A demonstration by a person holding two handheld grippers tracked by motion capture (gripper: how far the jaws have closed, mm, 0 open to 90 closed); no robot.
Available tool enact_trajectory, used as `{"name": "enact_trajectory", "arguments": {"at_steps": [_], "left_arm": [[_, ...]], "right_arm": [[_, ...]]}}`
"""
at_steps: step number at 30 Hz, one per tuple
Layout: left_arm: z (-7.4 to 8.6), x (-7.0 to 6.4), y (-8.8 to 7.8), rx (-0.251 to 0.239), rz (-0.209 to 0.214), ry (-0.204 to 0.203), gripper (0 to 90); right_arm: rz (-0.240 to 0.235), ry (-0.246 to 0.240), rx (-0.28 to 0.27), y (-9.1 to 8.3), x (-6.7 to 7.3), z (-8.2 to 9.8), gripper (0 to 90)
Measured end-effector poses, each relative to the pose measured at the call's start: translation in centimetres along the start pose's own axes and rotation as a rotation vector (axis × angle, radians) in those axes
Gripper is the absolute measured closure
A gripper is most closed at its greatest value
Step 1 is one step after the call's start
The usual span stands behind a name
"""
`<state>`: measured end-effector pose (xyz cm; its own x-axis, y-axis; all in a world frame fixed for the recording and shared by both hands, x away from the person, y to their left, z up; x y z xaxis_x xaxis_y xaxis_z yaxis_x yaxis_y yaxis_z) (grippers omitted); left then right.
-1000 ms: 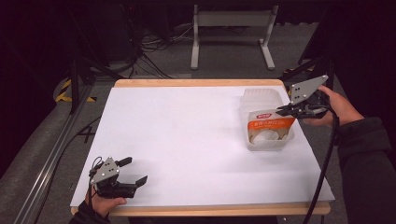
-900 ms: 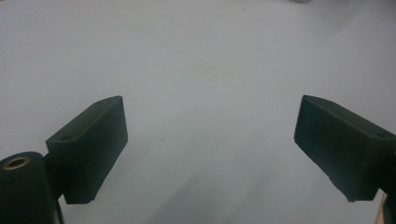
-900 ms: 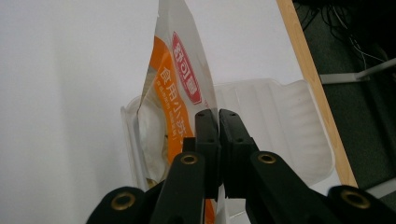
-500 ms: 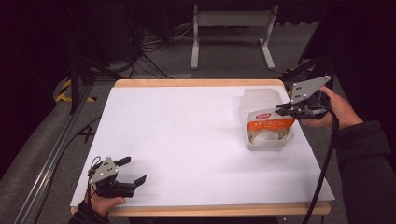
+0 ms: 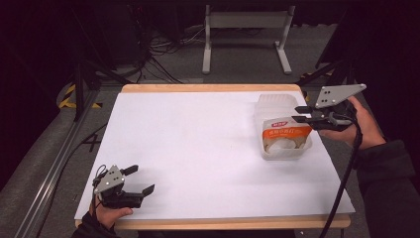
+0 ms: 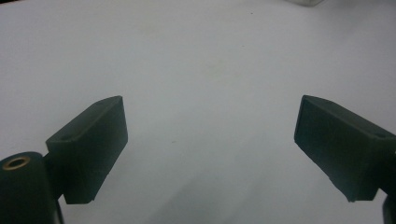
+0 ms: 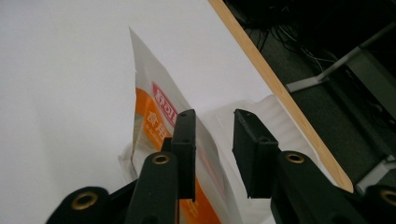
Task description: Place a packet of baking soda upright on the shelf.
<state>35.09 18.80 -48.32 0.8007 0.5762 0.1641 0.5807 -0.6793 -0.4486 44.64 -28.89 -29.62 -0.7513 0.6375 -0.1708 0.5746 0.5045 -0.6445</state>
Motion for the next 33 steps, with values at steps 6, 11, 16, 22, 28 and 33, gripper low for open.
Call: {"name": "enact_trajectory", "arguments": {"at_steps": [6,11,16,22,28,33], "left_arm": [[0.2,0.3,-0.3,0.000,-0.017,-0.002,10.4],[0.2,0.5,-0.4,-0.004,-0.028,0.004,10.4],[0.4,0.9,-0.6,0.005,-0.044,0.004,10.4],[0.5,1.2,-0.8,0.001,-0.057,0.005,10.4],[0.4,1.2,-0.8,0.003,-0.061,0.011,10.4],[0.4,1.2,-0.8,0.003,-0.063,0.011,10.5]], "right_arm": [[0.027,0.050,-0.059,-0.8,0.7,0.2,57.8],[0.042,0.075,-0.093,-1.3,1.4,0.8,51.6],[0.067,0.100,-0.137,-1.9,2.3,1.6,45.8],[0.094,0.121,-0.169,-2.5,3.5,4.0,41.2],[0.109,0.133,-0.188,-2.7,4.4,5.5,37.3],[0.134,0.145,-0.187,-2.2,5.2,7.2,32.8]]}}
Point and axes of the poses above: each handheld gripper's, and its own axes: y roughly forward along the jaws, z roughly out of its underside, x roughly to its left, the point moved 8 cm from there along y, roughly forward along the jaws, and after that the axes turned 14 degrees about y, right-handed, at the moved point
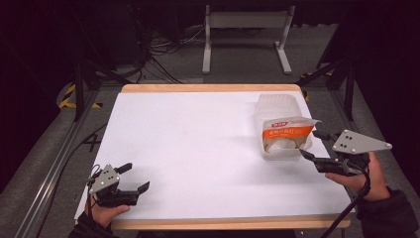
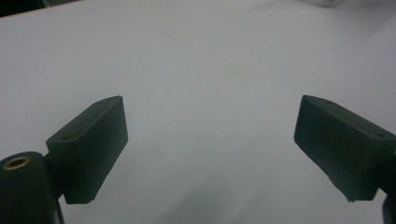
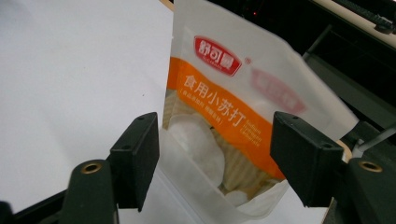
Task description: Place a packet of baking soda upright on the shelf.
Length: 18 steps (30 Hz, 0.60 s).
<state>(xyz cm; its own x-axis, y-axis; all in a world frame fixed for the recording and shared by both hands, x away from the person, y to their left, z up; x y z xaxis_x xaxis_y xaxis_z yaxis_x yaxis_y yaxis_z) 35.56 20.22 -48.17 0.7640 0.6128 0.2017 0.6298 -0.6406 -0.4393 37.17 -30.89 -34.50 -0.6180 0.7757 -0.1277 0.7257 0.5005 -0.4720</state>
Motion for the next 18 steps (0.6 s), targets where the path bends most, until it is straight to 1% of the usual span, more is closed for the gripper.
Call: {"name": "enact_trajectory", "arguments": {"at_steps": [2,3,5,6,7,10,12,16,17,18], "left_arm": [[0.0,0.0,0.0,0.000,0.001,0.000,10.5],[0.0,-0.1,0.0,-0.002,0.001,-0.002,10.5],[0.1,-0.1,0.0,0.000,0.003,-0.003,10.5],[0.1,-0.1,0.0,0.000,0.003,-0.003,10.5],[0.1,-0.1,0.0,0.001,0.004,-0.001,10.5],[0.0,-0.2,0.1,0.004,0.008,0.002,10.5],[-0.1,-0.4,0.2,0.006,0.012,0.007,10.5],[-0.1,-0.5,0.3,0.008,0.015,0.008,10.5],[0.1,-0.5,0.4,0.014,0.018,0.004,10.5],[0.1,-0.5,0.4,0.014,0.018,0.004,10.5]], "right_arm": [[0.009,0.001,-0.001,0.1,0.1,0.3,31.7],[0.019,0.009,-0.005,0.2,0.2,0.8,30.5],[0.017,0.018,-0.009,0.4,0.4,1.3,27.2],[0.017,0.018,-0.009,0.4,0.4,1.3,27.2],[0.030,0.024,-0.003,0.6,0.5,2.0,24.4],[0.033,0.044,-0.003,0.9,0.7,2.9,23.1],[0.047,0.046,-0.001,1.2,0.6,3.5,22.9],[0.055,0.058,0.011,1.5,0.5,4.8,21.7],[0.057,0.059,0.013,1.6,0.5,5.1,21.3],[0.057,0.059,0.013,1.6,0.5,5.1,21.3]]}}
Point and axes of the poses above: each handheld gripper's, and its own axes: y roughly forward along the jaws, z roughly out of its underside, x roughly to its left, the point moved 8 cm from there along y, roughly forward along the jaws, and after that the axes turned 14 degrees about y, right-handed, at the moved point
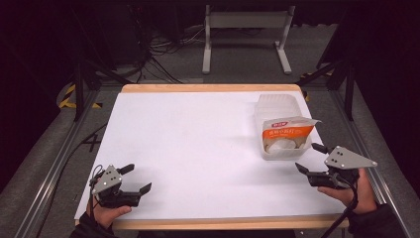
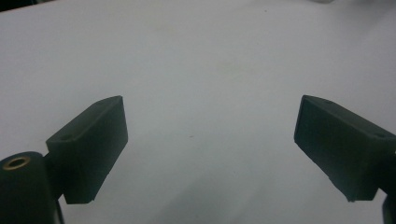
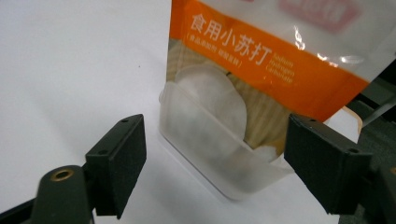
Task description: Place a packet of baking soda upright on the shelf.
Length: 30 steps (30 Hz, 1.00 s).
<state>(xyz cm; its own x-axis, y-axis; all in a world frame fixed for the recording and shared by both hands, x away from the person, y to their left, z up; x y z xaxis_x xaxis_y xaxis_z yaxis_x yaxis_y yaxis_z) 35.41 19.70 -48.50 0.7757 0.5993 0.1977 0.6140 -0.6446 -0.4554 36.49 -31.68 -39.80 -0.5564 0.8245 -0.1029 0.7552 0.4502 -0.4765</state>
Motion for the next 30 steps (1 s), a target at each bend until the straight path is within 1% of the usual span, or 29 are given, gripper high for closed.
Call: {"name": "enact_trajectory", "arguments": {"at_steps": [1,4,6,8,9,12,13,15,16,20,21,22,24,26,28,30], "left_arm": [[0.0,-0.1,0.1,0.001,0.005,-0.003,10.5],[0.0,-0.2,0.1,0.003,0.004,0.006,10.5],[0.1,-0.2,0.1,0.005,0.006,0.001,10.5],[0.1,-0.2,0.1,0.007,0.001,0.003,10.5],[0.2,-0.2,0.1,0.004,0.000,0.002,10.5],[0.2,-0.2,0.1,0.003,0.001,-0.001,10.5],[0.2,-0.2,0.1,0.004,0.002,0.000,10.5],[0.2,-0.1,0.1,0.010,-0.002,0.008,10.5],[0.3,-0.1,0.1,0.012,-0.002,0.007,10.5],[0.4,-0.1,0.2,0.019,-0.007,0.013,10.5],[0.4,-0.1,0.1,0.020,-0.009,0.014,10.5],[0.4,-0.1,0.1,0.020,-0.012,0.016,10.5],[0.4,-0.1,0.1,0.021,-0.016,0.015,10.5],[0.5,-0.1,0.0,0.023,-0.017,0.011,10.4],[0.5,-0.1,-0.1,0.017,-0.021,0.011,10.4],[0.4,-0.1,-0.1,0.010,-0.025,0.014,10.5]], "right_arm": [[0.011,0.009,-0.003,0.1,-0.3,0.6,21.4],[0.013,0.022,-0.009,0.2,-0.6,1.5,21.2],[0.013,0.026,-0.011,0.2,-0.7,1.9,20.7],[0.010,0.052,-0.024,0.3,-1.1,2.7,20.4],[0.005,0.056,-0.025,0.3,-1.2,3.0,20.3],[0.017,0.059,-0.028,0.4,-1.4,3.5,20.4],[0.017,0.072,-0.026,0.5,-1.6,3.9,20.4],[0.024,0.081,-0.027,0.5,-1.8,4.4,20.4],[0.022,0.088,-0.018,0.6,-1.9,4.8,20.2],[0.025,0.114,-0.039,0.4,-2.3,5.3,20.2],[0.032,0.124,-0.048,0.3,-2.5,5.5,19.8],[0.039,0.119,-0.049,0.3,-2.6,5.7,19.8],[0.039,0.109,-0.046,0.2,-2.6,6.0,19.6],[0.034,0.127,-0.062,0.0,-2.7,6.3,19.5],[0.044,0.130,-0.070,-0.1,-2.9,6.5,19.4],[0.051,0.134,-0.064,0.0,-3.1,6.8,19.3]]}}
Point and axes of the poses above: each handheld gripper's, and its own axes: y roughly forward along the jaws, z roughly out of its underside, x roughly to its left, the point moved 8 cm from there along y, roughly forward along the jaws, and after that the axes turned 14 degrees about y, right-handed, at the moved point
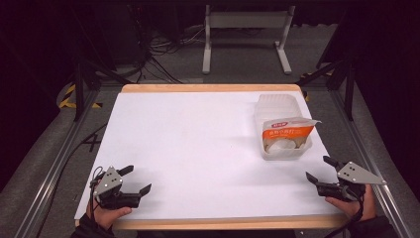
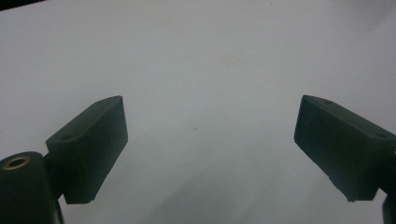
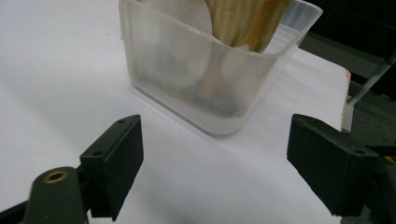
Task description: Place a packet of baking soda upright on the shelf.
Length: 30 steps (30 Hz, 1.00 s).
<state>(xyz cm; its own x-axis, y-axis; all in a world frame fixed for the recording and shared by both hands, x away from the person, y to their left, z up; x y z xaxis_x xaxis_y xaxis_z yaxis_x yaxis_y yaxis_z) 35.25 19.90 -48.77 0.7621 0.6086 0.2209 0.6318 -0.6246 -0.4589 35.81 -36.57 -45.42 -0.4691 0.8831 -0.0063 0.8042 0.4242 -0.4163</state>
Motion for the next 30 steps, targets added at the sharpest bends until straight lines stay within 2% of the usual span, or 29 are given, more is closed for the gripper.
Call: {"name": "enact_trajectory", "arguments": {"at_steps": [11,18,30], "left_arm": [[0.04,0.19,0.13,-0.007,-0.002,0.004,10.4],[-0.06,0.44,-0.17,-0.015,-0.023,-0.003,10.4],[-0.26,0.38,-0.17,-0.016,-0.025,0.000,10.4]], "right_arm": [[0.023,0.025,-0.030,-0.17,-0.33,0.11,18.0],[0.015,0.019,-0.023,0.10,-0.14,0.19,17.6],[0.017,0.014,-0.019,0.19,0.00,0.21,16.9]]}}
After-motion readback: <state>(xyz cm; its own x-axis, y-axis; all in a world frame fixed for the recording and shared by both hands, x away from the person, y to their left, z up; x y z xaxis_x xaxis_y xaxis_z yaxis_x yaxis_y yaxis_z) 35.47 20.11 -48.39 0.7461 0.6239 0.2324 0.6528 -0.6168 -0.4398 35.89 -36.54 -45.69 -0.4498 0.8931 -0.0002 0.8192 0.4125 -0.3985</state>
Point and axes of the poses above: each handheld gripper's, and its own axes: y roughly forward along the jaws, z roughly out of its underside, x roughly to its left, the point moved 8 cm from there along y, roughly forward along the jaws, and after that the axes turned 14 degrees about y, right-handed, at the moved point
